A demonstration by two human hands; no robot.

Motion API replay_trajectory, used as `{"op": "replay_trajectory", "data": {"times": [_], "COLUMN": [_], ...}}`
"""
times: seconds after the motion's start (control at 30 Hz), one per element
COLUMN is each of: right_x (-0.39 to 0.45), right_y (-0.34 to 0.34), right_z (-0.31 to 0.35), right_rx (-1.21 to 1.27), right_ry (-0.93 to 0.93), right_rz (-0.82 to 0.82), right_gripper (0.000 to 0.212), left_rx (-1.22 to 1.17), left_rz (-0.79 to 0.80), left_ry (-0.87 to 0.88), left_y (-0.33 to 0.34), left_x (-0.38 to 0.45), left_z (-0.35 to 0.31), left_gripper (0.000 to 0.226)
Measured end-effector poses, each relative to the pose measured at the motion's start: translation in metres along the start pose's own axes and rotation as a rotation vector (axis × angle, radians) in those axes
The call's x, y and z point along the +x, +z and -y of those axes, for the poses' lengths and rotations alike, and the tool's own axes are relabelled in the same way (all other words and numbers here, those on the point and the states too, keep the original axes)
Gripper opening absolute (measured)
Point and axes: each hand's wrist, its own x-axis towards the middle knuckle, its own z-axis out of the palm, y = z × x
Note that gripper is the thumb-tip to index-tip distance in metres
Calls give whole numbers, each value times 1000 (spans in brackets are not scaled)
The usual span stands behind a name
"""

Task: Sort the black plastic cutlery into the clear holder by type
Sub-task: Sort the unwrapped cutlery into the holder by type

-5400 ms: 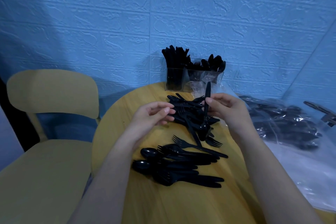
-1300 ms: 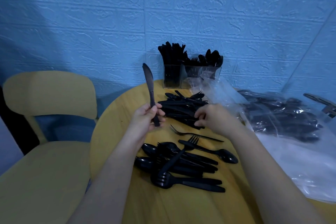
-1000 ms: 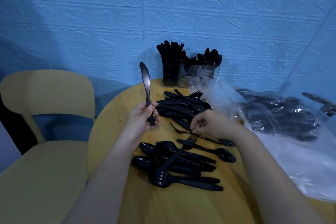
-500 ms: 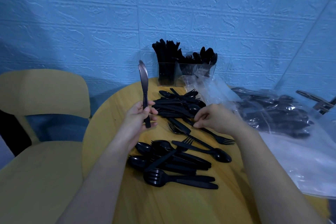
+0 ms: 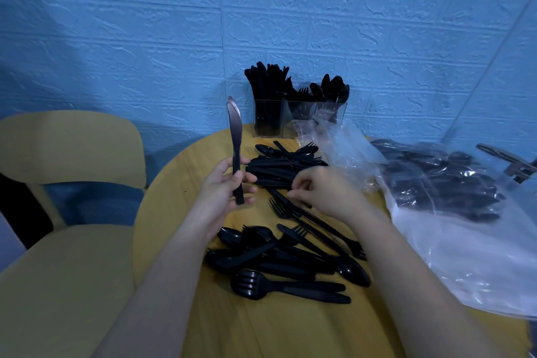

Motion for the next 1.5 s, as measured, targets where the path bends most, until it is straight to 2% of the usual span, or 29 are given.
{"op": "replay_trajectory", "data": {"times": [0.07,0.13,0.27,0.43,0.6,0.77,0.9,1.1,1.27,1.33,1.43,1.5], "right_x": [6,10,12,3,2,3,-3,-11,-16,-15,-9,-5], "right_y": [14,20,18,-4,-9,-11,-23,-33,-35,-35,-32,-25], "right_z": [10,15,15,3,-3,-10,-13,-21,-24,-26,-25,-21], "right_rx": [-128,-149,44,280,524,546,591,503,262,217,139,18], "right_ry": [-13,1,36,37,105,156,128,92,19,35,82,86], "right_rz": [-3,51,147,189,119,33,57,170,437,389,101,25], "right_gripper": [25,24,6,11,14,14,12,12,14,16,11,19], "left_rx": [-3,-11,-22,-93,-108,-161,-185,-173,-151,-144,-131,-128], "left_rz": [-1,-3,-20,-116,-157,-196,-200,-196,-184,-176,-161,-148], "left_ry": [2,3,13,66,74,91,113,119,110,106,106,104], "left_y": [0,-1,-2,-6,-6,-7,-8,-8,-6,-6,-5,-5], "left_x": [0,1,1,0,0,-1,-2,-2,-2,-2,-3,-3], "left_z": [0,0,0,-4,-6,-9,-9,-9,-9,-9,-9,-8], "left_gripper": [24,24,23,23,24,23,22,23,22,22,23,23]}}
